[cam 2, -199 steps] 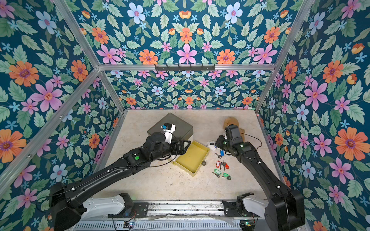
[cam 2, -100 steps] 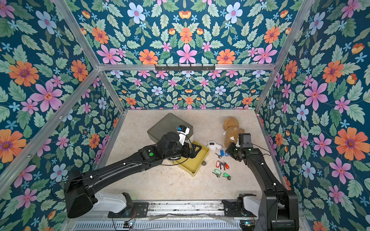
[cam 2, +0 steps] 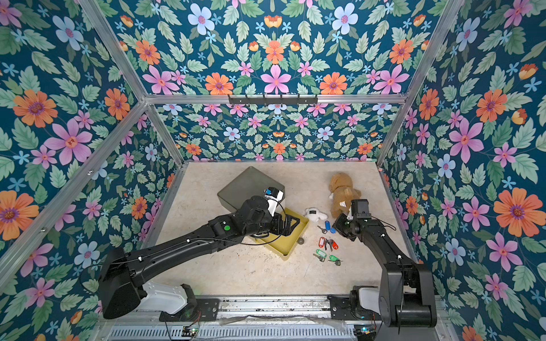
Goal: Take the keys out of the drawer
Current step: Place the key at the center of the board.
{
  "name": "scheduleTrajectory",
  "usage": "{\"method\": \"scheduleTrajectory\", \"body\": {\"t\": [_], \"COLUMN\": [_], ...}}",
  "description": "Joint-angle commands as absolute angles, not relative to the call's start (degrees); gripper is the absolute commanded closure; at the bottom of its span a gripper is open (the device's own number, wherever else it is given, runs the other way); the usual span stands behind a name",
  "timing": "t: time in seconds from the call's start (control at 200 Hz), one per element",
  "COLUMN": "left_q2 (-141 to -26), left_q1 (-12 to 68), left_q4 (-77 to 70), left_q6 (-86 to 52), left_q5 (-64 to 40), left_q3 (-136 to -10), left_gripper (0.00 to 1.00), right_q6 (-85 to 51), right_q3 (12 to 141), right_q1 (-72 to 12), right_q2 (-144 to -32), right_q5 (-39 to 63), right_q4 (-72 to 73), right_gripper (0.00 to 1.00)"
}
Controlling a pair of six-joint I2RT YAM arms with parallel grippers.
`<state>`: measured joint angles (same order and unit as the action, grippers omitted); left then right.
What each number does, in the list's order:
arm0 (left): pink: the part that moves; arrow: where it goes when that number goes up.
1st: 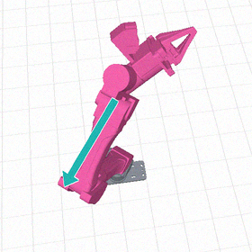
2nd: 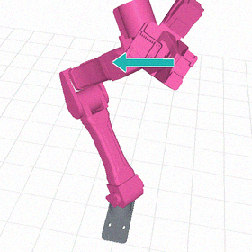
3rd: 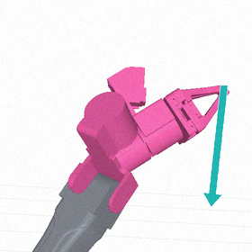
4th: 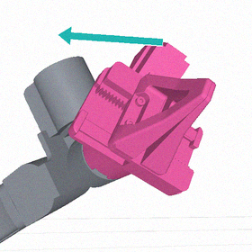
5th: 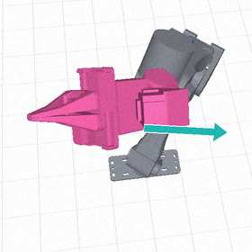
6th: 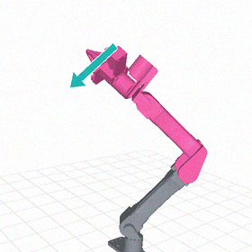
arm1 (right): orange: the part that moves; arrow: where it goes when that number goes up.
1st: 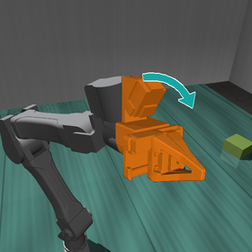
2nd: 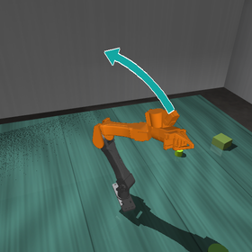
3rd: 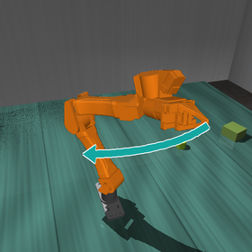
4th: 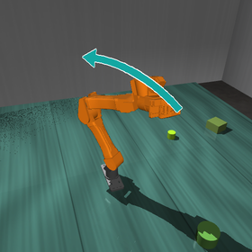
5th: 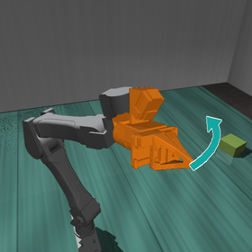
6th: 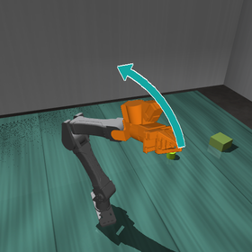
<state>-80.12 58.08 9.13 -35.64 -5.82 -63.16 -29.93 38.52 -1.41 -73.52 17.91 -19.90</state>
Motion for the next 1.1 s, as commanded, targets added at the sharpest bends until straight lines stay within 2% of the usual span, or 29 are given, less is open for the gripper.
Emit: {"method": "scheduleTrajectory", "body": {"t": [0.0,0.81,1.1], "left_q2": [-80.0,-80.95,-80.96], "left_q1": [58.1,58.4,58.45], "left_q4": [8.9,9.84,10.04], "left_q6": [-34.98,-34.98,-34.98], "left_q5": [-5.49,-4.23,-4.04], "left_q3": [-63.1,-63.06,-63.1], "left_gripper": [0.01,0.01,0.01], "right_q6": [-29.19,-29.2,-29.27], "right_q3": [38.06,36.39,36.39], "right_q1": [-0.76,3.03,3.16], "right_q2": [-74.21,-77.61,-77.45], "right_q5": [18.17,18.46,18.46], "right_q4": [-18.49,-16.77,-17.01], "right_gripper": [1.0,1.0,0.83]}}
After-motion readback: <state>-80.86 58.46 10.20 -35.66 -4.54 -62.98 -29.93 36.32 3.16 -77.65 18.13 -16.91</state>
